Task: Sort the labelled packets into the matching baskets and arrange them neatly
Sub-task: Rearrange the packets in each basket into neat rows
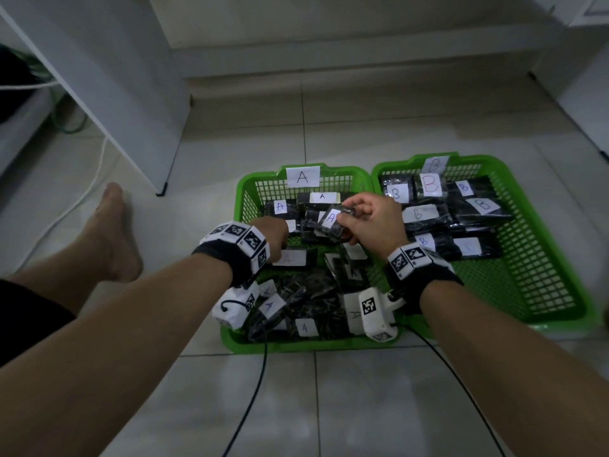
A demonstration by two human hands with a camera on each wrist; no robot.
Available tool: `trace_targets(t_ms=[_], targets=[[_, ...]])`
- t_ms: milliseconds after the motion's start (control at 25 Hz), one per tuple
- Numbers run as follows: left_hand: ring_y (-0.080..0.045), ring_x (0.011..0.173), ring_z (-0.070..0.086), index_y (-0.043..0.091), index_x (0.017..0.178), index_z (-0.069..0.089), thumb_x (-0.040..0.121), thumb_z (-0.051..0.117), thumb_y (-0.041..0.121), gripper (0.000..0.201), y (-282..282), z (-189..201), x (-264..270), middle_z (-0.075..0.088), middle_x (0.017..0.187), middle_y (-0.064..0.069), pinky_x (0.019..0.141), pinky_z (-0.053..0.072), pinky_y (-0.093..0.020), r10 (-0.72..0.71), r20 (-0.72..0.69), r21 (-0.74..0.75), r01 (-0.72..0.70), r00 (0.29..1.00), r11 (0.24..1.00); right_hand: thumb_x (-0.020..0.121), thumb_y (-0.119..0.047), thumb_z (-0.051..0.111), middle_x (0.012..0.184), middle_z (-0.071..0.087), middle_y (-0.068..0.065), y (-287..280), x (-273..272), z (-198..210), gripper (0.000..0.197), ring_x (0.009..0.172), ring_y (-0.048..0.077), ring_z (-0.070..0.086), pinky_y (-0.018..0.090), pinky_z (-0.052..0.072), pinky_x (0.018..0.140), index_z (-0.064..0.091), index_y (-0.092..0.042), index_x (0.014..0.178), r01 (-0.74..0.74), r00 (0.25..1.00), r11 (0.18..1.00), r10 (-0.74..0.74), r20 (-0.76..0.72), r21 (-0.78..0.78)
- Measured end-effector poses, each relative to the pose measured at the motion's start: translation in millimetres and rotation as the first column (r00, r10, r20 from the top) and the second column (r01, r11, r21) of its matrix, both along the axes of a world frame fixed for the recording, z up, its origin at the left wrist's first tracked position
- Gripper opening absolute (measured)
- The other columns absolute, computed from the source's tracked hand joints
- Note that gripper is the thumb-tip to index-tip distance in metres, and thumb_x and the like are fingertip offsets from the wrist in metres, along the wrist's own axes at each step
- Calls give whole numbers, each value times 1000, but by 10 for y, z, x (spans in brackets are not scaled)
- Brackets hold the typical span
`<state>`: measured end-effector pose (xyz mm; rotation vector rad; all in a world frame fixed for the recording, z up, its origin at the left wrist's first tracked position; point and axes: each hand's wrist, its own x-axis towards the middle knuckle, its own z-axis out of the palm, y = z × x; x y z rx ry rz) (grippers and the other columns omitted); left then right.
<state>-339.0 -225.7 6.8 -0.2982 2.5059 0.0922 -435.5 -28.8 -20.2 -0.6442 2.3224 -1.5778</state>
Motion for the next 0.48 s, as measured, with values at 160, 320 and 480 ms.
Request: trace_targets(t_ms=[160,320,480], targets=[[-29,103,64,9,112,61,86,65,15,27,87,-15,35,63,112,-10,82,55,-37,-92,-221,-149,59,971,987,84,-8,78,76,74,8,1,-9,0,10,63,23,73,33,61,52,72,-9,92,7,1000,1000,-7,-12,-3],[-29,100,65,11,106,62,83,70,17,25,175,-83,60,64,107,-9,80,56,-38,-222,-127,-162,200,967,966,84,-6,77,76,73,10,-6,7,6,12,61,24,73,34,61,50,72,-7,94,-3,1000,1000,3,12,-1],[-28,91,64,14,85,50,84,74,24,26,159,-107,29,54,84,-4,67,44,-31,-244,-20,-177,237,970,955,84,-5,77,75,73,8,-5,8,26,13,59,20,73,31,59,48,71,-7,95,-1,1000,1000,1,17,14]])
